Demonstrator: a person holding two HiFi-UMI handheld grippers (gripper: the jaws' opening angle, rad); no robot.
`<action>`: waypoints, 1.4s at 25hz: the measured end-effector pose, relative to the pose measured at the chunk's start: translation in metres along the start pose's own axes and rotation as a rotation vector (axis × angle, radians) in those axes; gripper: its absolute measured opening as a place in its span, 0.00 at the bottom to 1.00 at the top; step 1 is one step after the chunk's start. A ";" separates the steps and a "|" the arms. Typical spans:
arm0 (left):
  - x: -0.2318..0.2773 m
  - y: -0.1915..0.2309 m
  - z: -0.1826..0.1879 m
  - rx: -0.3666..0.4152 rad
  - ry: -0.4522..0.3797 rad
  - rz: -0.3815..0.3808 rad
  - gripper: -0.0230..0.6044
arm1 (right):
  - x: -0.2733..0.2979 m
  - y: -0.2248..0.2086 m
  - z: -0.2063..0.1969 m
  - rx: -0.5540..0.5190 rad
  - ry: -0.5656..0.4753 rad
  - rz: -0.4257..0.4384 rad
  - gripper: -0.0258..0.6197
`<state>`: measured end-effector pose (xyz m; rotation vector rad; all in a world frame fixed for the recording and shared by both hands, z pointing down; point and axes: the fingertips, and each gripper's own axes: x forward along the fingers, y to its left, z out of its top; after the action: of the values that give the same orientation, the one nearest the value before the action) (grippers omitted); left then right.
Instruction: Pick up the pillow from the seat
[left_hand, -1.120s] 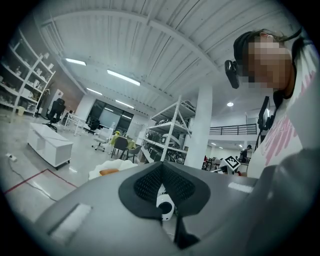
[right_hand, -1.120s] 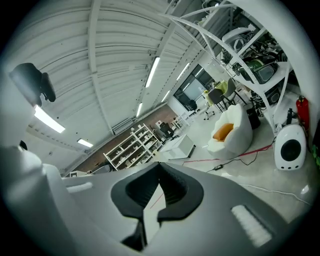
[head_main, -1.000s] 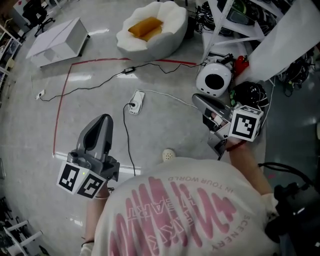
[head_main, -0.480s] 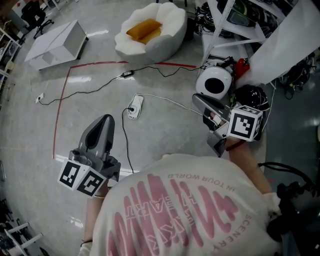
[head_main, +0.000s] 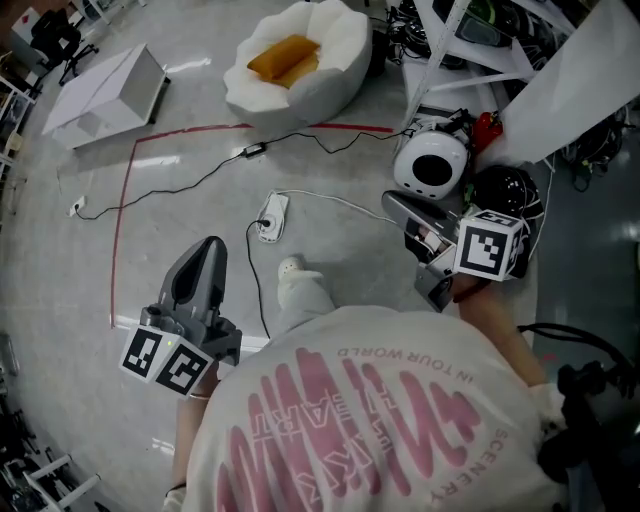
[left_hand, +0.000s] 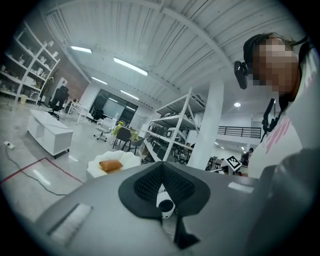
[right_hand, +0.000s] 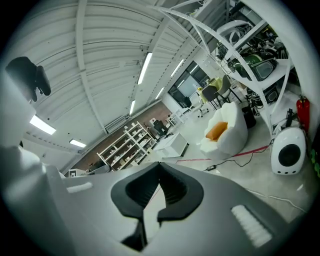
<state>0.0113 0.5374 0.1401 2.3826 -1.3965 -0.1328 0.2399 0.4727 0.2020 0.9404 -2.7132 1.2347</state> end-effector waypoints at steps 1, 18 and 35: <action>0.007 0.006 0.000 -0.003 0.003 -0.006 0.07 | 0.004 -0.005 0.002 0.001 -0.001 -0.008 0.05; 0.179 0.175 0.091 0.007 0.062 -0.171 0.07 | 0.160 -0.065 0.116 0.078 -0.098 -0.141 0.05; 0.255 0.307 0.127 0.049 0.095 -0.098 0.07 | 0.299 -0.088 0.190 0.047 -0.076 -0.138 0.05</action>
<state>-0.1467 0.1495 0.1610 2.4637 -1.2541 -0.0114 0.0844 0.1426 0.2060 1.1803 -2.6327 1.2669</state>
